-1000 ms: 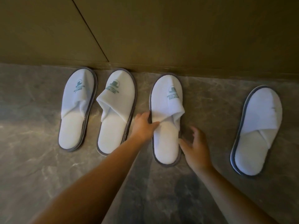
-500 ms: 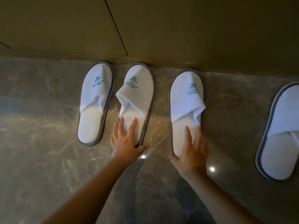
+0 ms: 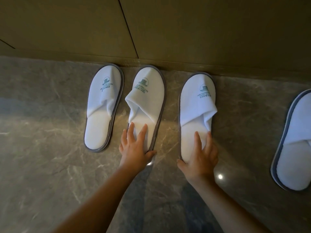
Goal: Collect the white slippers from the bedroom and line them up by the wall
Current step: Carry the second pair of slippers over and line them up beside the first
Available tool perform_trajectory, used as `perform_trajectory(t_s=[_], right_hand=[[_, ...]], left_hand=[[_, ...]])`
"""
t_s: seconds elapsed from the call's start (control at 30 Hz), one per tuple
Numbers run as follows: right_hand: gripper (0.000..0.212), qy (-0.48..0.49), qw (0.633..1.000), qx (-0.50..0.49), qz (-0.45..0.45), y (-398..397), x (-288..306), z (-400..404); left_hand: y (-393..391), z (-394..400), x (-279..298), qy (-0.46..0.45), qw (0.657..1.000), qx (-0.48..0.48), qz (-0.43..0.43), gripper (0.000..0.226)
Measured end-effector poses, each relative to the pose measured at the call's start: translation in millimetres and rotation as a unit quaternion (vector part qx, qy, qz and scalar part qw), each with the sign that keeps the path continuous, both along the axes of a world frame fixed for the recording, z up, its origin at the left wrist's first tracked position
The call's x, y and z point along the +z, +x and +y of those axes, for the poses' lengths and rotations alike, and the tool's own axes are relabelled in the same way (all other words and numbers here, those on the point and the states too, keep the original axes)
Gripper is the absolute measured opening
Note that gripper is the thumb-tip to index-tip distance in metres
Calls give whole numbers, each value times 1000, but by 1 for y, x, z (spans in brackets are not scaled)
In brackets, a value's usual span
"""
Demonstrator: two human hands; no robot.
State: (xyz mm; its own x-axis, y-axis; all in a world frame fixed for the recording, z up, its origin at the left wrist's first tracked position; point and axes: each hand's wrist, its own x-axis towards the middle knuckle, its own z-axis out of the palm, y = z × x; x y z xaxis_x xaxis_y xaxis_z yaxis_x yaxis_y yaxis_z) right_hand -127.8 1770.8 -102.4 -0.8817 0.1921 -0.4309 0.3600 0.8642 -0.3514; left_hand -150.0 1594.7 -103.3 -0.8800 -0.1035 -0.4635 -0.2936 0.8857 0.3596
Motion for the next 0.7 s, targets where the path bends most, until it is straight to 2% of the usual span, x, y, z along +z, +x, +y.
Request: perform_trajectory(t_s=[0.2, 0.37, 0.53, 0.7], right_hand=[[102, -5, 1000, -3, 2, -1, 1, -1], [97, 3, 999, 26, 24, -2, 9, 13], [77, -3, 995, -66, 70, -2, 28, 68], [84, 89, 979, -176, 51, 20, 28, 144]], left_hand=[[0, 2, 5, -4, 1000, -7, -6, 89], [2, 19, 20, -13, 997, -64, 45, 88], [0, 75, 22, 30, 982, -175, 57, 90], [-2, 117, 3, 4, 963, -267, 37, 94]])
